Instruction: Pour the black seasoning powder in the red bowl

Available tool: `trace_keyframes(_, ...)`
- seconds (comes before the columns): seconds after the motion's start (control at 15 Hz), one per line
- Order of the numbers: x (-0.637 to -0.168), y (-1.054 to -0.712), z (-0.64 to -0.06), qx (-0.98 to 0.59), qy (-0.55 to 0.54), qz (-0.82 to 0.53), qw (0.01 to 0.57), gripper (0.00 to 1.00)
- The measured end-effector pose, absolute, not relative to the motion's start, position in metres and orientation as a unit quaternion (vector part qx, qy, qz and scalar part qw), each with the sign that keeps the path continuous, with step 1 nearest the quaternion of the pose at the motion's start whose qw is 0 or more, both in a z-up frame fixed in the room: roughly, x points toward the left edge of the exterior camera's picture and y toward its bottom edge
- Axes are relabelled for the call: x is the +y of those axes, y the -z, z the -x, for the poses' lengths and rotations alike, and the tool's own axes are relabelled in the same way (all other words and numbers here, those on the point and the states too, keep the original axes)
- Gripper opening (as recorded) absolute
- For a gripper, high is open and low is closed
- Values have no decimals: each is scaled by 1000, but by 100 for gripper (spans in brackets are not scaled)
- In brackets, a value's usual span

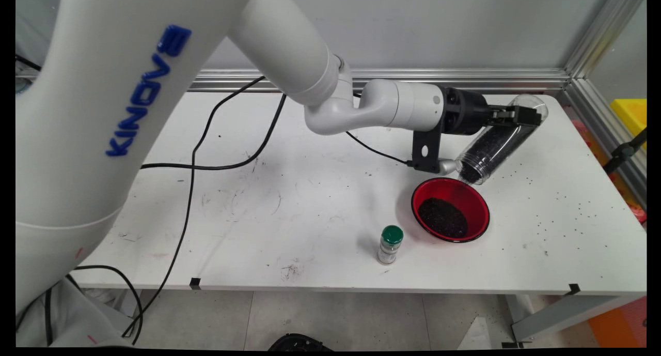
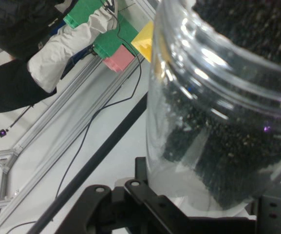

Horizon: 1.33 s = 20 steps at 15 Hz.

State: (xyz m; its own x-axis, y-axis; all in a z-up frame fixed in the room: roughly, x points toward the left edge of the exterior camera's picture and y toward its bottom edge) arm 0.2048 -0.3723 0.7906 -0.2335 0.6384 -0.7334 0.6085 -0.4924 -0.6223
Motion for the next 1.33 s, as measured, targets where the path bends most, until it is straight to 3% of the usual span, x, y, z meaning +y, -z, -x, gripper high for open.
trace_keyframes(1.33,-386,-799,-221,-600,-569,555,89,0)
